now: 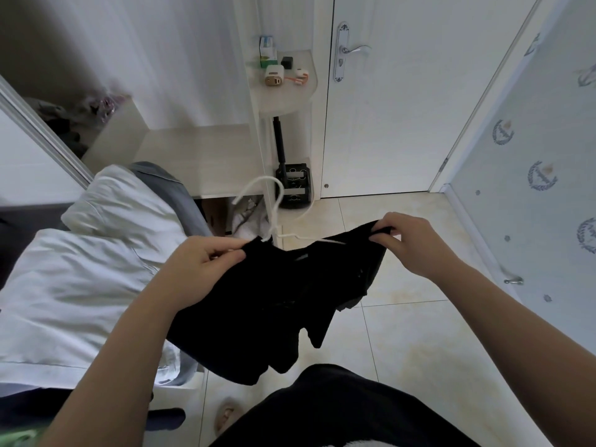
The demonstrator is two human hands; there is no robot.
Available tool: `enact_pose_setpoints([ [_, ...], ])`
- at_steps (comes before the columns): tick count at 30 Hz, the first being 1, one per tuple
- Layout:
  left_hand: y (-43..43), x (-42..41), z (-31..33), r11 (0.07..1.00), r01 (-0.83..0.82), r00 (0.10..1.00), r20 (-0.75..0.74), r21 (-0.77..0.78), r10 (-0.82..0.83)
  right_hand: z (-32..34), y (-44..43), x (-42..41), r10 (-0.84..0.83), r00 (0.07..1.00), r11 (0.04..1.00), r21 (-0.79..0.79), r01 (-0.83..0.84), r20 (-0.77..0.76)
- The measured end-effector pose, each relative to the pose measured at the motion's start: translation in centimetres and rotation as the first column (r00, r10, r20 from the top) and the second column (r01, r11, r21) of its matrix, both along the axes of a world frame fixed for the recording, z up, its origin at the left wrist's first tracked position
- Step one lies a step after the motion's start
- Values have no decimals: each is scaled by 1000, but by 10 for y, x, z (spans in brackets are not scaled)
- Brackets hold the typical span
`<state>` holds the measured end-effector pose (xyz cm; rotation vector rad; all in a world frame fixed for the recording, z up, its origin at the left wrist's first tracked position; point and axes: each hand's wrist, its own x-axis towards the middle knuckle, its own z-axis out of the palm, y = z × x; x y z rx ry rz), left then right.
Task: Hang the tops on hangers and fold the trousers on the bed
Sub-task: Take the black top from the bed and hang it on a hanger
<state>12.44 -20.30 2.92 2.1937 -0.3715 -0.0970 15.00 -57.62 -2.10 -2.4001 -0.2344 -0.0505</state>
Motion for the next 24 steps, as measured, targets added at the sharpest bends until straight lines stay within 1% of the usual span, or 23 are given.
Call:
enact_pose_setpoints([
  [2,-13,-1,0,996,72,997,5,59,-72,15,17,-2,43,999,997,60,-44,23],
  [4,-29,-1,-1,991,113,993,9,71,-114,32,43,-6,125,990,988,87,-129,58],
  [6,-44,1,-2,996,84,995,46,44,-86,45,71,-13,218,974,971,84,-223,66],
  [8,-50,3,-1,1000,27,992,125,9,-28,50,90,-21,256,966,962,85,-259,46],
  [9,-49,4,0,1000,11,988,153,-12,-9,50,92,-23,239,970,964,109,-243,43],
  [11,-41,5,1,999,10,982,188,-35,-4,50,89,-24,156,987,967,199,-158,26],
  [13,-32,3,1,1000,13,974,228,-16,-9,50,82,-26,89,996,952,294,-85,2],
  [15,-23,3,-1,1000,-15,965,260,-12,18,51,76,-28,95,995,936,342,-84,-15],
  [17,-13,6,-3,993,-105,957,267,-59,117,54,67,-28,118,993,941,322,-102,-31],
  [19,-2,10,-4,969,-212,937,257,-124,238,56,55,-29,126,989,949,301,-96,-82],
  [20,2,11,-5,960,-236,929,256,-150,268,56,50,-30,134,984,953,289,-94,-119],
  [22,3,12,-7,960,-214,937,238,-182,254,58,46,-33,151,972,961,259,-101,-181],
  [24,-4,12,-9,966,-152,963,191,-207,192,60,50,-33,158,964,962,253,-102,-214],
])
